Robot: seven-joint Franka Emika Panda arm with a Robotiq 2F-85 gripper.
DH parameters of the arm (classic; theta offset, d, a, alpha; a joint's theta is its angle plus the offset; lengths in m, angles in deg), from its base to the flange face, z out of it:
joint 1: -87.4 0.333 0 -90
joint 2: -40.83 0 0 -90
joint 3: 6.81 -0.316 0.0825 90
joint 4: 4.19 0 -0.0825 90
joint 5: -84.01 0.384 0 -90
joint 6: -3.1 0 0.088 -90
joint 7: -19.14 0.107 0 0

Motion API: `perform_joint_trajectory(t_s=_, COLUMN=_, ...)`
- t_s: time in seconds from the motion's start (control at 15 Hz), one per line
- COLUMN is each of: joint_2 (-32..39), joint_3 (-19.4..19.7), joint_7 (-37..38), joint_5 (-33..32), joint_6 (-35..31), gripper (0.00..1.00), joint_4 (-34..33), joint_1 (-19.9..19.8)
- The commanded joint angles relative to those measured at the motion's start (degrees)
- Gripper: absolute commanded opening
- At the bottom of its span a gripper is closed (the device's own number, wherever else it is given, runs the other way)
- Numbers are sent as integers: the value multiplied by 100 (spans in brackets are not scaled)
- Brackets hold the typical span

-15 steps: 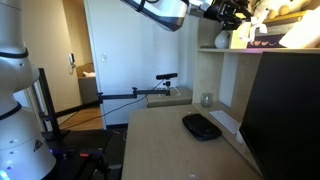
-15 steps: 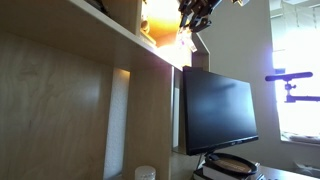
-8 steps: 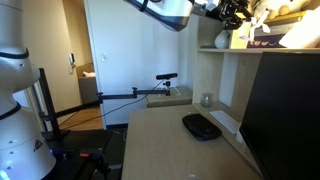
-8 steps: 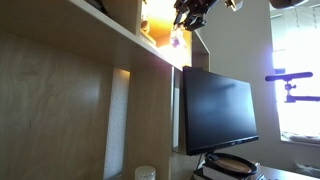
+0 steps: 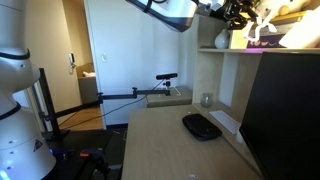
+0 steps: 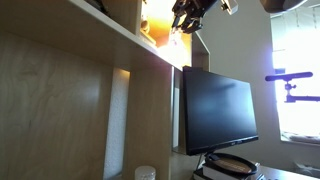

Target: Put the white object on the middle shelf

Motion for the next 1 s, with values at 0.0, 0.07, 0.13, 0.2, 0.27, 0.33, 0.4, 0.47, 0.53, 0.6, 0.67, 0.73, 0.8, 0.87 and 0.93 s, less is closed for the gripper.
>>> perform_joint_trajectory(t_s=0.0, joint_2=219, joint_3=43, joint_7=-318, joint_5=149, joint_6=75, gripper=3, joint_4=-374, joint_1=43)
perform_joint_trajectory(t_s=0.07, joint_2=255, joint_3=65, joint_7=-311, joint_5=107, joint_6=133, gripper=3, joint_4=-441, joint_1=62)
perform_joint_trajectory(t_s=0.13, joint_2=292, joint_3=73, joint_7=-316, joint_5=109, joint_6=161, gripper=3, joint_4=-498, joint_1=70)
perform_joint_trajectory(t_s=0.2, joint_2=324, joint_3=90, joint_7=-271, joint_5=70, joint_6=195, gripper=3, joint_4=-566, joint_1=86)
perform_joint_trajectory(t_s=0.27, joint_2=351, joint_3=88, joint_7=-298, joint_5=101, joint_6=216, gripper=3, joint_4=-610, joint_1=85)
perform_joint_trajectory(t_s=0.33, joint_2=369, joint_3=91, joint_7=-322, joint_5=104, joint_6=247, gripper=3, joint_4=-645, joint_1=94)
perform_joint_trajectory(t_s=0.4, joint_2=394, joint_3=91, joint_7=-346, joint_5=100, joint_6=234, gripper=35, joint_4=-684, joint_1=94)
perform_joint_trajectory(t_s=0.47, joint_2=391, joint_3=88, joint_7=-391, joint_5=133, joint_6=339, gripper=36, joint_4=-688, joint_1=115)
perform_joint_trajectory(t_s=0.53, joint_2=404, joint_3=97, joint_7=-389, joint_5=92, joint_6=303, gripper=43, joint_4=-715, joint_1=114)
perform_joint_trajectory(t_s=0.6, joint_2=397, joint_3=94, joint_7=-418, joint_5=94, joint_6=290, gripper=50, joint_4=-714, joint_1=111)
perform_joint_trajectory(t_s=0.67, joint_2=395, joint_3=101, joint_7=-419, joint_5=72, joint_6=288, gripper=59, joint_4=-723, joint_1=117)
perform_joint_trajectory(t_s=0.73, joint_2=380, joint_3=107, joint_7=-407, joint_5=46, joint_6=256, gripper=66, joint_4=-714, joint_1=115)
perform_joint_trajectory(t_s=0.8, joint_2=372, joint_3=111, joint_7=-395, joint_5=38, joint_6=267, gripper=73, joint_4=-714, joint_1=119)
perform_joint_trajectory(t_s=0.87, joint_2=360, joint_3=114, joint_7=-377, joint_5=25, joint_6=226, gripper=81, joint_4=-708, joint_1=110)
perform_joint_trajectory(t_s=0.93, joint_2=358, joint_3=107, joint_7=-417, joint_5=51, joint_6=201, gripper=88, joint_4=-707, joint_1=97)
